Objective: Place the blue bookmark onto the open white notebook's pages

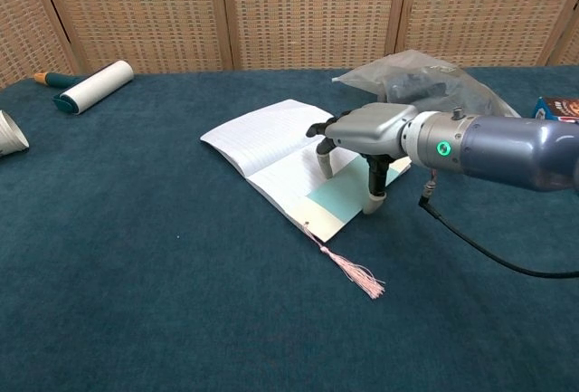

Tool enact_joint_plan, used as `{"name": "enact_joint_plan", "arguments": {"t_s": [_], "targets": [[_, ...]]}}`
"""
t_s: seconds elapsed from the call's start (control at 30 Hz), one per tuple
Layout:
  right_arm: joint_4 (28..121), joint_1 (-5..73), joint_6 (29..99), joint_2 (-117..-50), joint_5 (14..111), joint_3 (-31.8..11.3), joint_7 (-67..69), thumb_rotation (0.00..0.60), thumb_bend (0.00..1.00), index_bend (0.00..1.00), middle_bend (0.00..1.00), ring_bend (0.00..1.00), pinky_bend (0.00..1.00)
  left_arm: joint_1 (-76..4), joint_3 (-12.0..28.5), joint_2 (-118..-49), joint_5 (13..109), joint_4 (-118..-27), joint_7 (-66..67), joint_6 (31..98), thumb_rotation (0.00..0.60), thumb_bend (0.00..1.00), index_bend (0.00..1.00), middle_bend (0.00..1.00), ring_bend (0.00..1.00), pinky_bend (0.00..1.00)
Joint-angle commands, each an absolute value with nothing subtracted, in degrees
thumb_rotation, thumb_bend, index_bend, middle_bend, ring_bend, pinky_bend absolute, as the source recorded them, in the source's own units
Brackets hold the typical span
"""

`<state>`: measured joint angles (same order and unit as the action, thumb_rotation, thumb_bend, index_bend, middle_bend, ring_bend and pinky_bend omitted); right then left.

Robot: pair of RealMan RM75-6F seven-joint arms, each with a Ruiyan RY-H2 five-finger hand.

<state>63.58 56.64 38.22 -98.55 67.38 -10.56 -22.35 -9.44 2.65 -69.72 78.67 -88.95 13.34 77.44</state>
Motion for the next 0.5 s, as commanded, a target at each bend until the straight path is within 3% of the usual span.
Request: {"name": "enact_joint_plan", "arguments": {"t_s": [0.03,0.5], "targets": [[61.84,57.73,37.99,-99.89,67.27,-11.22,-21.62,0.6,0.2,0.58,0.05,0.0,0.04,-9.46,2.6,-69.67,78.8,-89.04,13.36,77.48,0.6,0.0,0.0,0.0,0.0,0.0],[55.06,61.24,36.41,-103.55,67.17,-12.53,-19.68,0.6,0.2,0.58,0.05,0.0,0.04,-9.71,2.49,-69.63,78.47,-88.75,12.61,76.7,0.6,0.0,0.0,0.0,0.0,0.0]]}}
